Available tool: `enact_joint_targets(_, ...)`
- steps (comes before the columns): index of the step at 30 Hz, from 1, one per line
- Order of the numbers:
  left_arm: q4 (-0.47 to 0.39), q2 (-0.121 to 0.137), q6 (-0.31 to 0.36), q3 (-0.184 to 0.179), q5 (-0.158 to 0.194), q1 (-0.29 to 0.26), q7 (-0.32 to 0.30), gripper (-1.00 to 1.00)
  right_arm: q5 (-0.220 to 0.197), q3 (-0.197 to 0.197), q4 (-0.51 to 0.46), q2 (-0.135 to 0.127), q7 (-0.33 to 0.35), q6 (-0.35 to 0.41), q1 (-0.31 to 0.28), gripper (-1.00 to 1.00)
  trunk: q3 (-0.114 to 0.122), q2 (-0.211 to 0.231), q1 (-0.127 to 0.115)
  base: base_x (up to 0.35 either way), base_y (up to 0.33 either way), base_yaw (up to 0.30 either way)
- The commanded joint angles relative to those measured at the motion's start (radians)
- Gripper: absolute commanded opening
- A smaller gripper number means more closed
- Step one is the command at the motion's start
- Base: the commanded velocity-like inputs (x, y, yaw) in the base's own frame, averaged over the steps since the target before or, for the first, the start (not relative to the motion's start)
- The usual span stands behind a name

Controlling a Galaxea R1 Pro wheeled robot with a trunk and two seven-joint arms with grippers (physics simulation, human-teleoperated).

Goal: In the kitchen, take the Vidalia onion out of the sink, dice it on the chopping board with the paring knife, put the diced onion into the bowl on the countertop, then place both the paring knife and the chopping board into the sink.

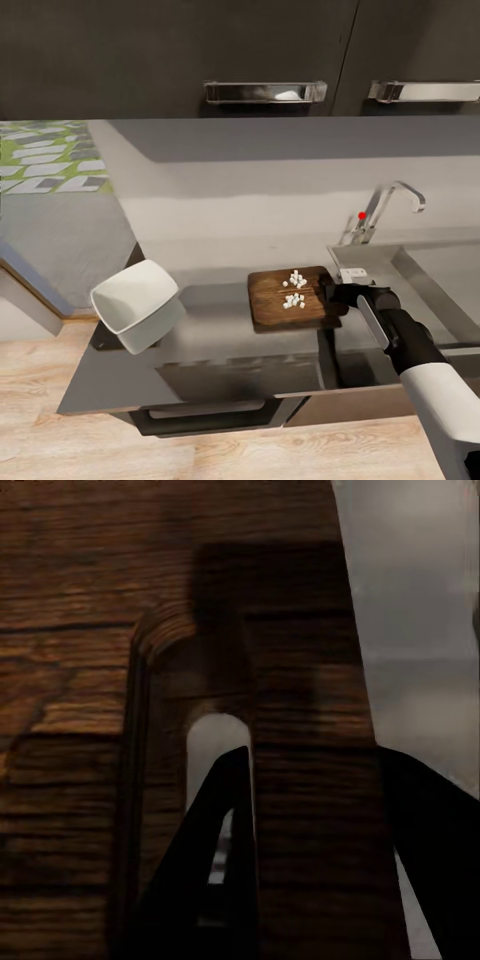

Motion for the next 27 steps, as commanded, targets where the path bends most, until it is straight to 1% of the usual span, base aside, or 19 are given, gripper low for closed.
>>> enact_joint_targets(1,-0.001,0.001,-0.003,-0.004,0.008,0.0,0.006,1.0,-0.001,0.002,-0.001,-0.001,0.002,0.005,-0.001,-1.0,0.0,-0.002,0.001,0.0,0.235,0.0)
enact_joint_targets(10,-0.001,0.001,-0.003,-0.004,0.008,0.0,0.006,1.0,-0.001,0.001,-0.001,-0.002,0.002,0.006,-0.001,-1.0,0.014,-0.002,0.001,0.0,0.196,0.0)
enact_joint_targets(14,-0.001,0.001,-0.003,-0.004,0.008,0.0,0.006,1.0,-0.001,0.0,-0.001,-0.002,0.002,0.006,-0.001,-1.0,0.021,-0.002,0.001,0.0,0.092,0.0)
enact_joint_targets(23,-0.001,0.001,-0.003,-0.004,0.008,0.0,0.006,1.0,-0.001,0.0,-0.001,-0.002,0.002,0.007,-0.001,-1.0,0.035,-0.002,0.001,0.0,0.015,0.0)
enact_joint_targets(27,0.0,0.001,-0.003,-0.004,0.008,0.0,0.006,1.0,-0.001,0.0,-0.002,-0.002,0.002,0.007,-0.001,-1.0,0.042,-0.002,0.001,0.0,0.172,0.0)
